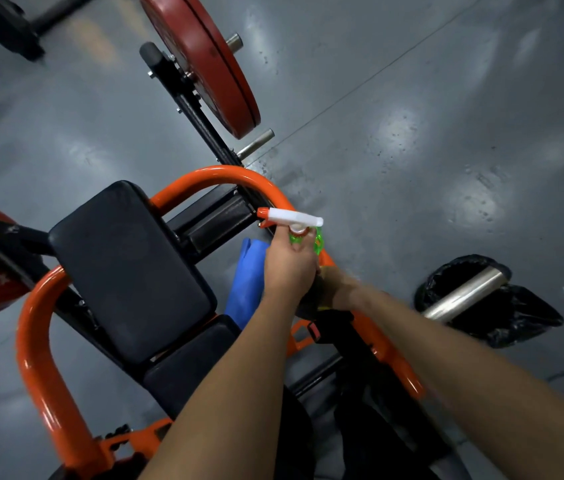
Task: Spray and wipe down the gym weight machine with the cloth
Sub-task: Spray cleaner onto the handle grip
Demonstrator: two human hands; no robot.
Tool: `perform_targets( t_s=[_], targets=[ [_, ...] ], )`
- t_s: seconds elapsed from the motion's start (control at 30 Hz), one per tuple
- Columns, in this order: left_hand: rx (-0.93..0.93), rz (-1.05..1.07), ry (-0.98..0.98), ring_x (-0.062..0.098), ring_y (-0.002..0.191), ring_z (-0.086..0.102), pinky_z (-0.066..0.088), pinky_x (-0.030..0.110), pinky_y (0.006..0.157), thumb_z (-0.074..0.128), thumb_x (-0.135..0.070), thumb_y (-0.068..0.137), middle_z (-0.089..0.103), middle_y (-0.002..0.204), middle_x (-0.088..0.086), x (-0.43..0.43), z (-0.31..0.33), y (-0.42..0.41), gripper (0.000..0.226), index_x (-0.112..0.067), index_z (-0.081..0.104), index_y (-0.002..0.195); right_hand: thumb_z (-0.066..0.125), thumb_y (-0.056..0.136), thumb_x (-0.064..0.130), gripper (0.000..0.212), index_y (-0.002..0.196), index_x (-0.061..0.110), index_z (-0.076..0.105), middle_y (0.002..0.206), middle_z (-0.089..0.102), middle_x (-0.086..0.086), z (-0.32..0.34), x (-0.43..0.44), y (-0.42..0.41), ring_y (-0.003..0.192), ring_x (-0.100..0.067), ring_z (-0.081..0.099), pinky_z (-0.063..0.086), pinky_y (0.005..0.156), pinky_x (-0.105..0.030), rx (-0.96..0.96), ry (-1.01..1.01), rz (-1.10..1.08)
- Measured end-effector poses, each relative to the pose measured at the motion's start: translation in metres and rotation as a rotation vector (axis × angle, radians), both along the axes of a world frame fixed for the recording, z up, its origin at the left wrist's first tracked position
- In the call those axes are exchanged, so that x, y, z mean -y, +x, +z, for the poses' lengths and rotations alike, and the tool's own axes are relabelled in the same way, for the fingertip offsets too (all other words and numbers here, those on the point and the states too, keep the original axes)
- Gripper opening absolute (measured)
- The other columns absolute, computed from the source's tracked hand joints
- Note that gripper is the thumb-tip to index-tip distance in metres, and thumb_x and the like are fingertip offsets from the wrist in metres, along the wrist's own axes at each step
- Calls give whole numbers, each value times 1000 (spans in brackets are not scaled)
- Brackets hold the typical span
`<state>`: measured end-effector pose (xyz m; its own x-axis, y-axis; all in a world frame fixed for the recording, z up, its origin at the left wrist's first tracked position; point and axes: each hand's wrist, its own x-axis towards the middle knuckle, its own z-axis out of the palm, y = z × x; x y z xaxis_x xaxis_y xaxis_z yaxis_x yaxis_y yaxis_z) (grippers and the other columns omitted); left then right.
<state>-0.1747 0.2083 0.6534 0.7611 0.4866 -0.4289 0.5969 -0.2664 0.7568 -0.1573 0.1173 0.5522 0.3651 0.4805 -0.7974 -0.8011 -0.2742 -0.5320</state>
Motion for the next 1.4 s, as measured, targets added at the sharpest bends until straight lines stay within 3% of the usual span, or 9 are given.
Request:
perform_targets(
  t_s=[0.23, 0.47, 0.6, 0.7, 0.87, 0.97, 1.07, 1.17, 1.4],
  targets=[
    [15, 12, 1, 34, 93, 69, 56, 49, 89, 54, -48, 88, 72, 97, 13, 0, 2, 2, 40, -27, 58, 121, 54, 96, 6, 23, 116, 1, 65, 119, 66, -28, -55, 10, 6, 111, -40, 64, 52, 100, -53, 306, -61, 295],
    [36, 29, 11, 27, 100, 67, 55, 46, 92, 59, -32, 101, 71, 106, 7, -2, -4, 3, 33, -23, 57, 132, 58, 79, 40, 25, 90, 18, 62, 88, 65, 4, -9, -21, -89, 82, -15, 58, 42, 73, -29, 1042, -466, -266],
    [7, 21, 1, 31, 89, 70, 58, 47, 85, 56, -45, 93, 71, 93, 11, -3, -6, 3, 35, -29, 56, 124, 59, 79, 31, 10, 78, 22, 55, 67, 57, 11, -20, 2, -22, 67, -9, 54, 46, 68, -36, 493, -127, 207],
    [7, 11, -6, 28, 89, 69, 55, 39, 83, 59, -34, 98, 70, 92, 9, -5, -8, 4, 31, -18, 58, 125, 67, 89, 8, 27, 114, -3, 64, 90, 64, -4, -14, 13, 28, 80, -17, 60, 48, 82, -33, 57, -69, 342],
    [34, -9, -9, 31, 94, 69, 54, 48, 91, 58, -41, 96, 73, 98, 14, -5, -11, 5, 33, -23, 59, 124, 60, 92, 8, 11, 83, 7, 56, 64, 66, -7, 7, 10, 37, 63, -21, 65, 58, 65, -31, 92, -106, 516],
    [71, 38, 6, 28, 91, 67, 54, 43, 87, 59, -40, 97, 71, 94, 9, -4, -12, 4, 35, -27, 59, 130, 64, 93, 33, 6, 94, 27, 67, 86, 70, 1, -48, 11, 6, 88, -21, 63, 51, 103, -42, 436, -153, 514],
    [101, 112, 31, 28, 81, 68, 57, 46, 80, 58, -38, 97, 68, 88, 7, -2, -16, 2, 32, -34, 59, 129, 67, 84, 24, 20, 91, 41, 58, 92, 64, 17, -38, 11, -47, 89, -3, 58, 51, 81, -23, 747, -351, 254],
    [165, 153, 62, 22, 68, 66, 58, 47, 71, 56, -33, 101, 63, 73, 0, 3, -10, -2, 27, -39, 59, 127, 64, 88, 21, 18, 99, 35, 61, 100, 67, 15, -13, 5, -64, 94, -1, 59, 42, 77, -8, 789, -290, 74],
    [278, 140, -41, 27, 66, 68, 59, 48, 75, 59, -24, 98, 65, 61, 5, 4, -1, -15, 33, -49, 57, 119, 50, 95, 21, 46, 140, 25, 58, 126, 68, -11, 36, 50, -62, 116, -31, 64, 50, 93, -34, 691, -433, 323]
  ],
)
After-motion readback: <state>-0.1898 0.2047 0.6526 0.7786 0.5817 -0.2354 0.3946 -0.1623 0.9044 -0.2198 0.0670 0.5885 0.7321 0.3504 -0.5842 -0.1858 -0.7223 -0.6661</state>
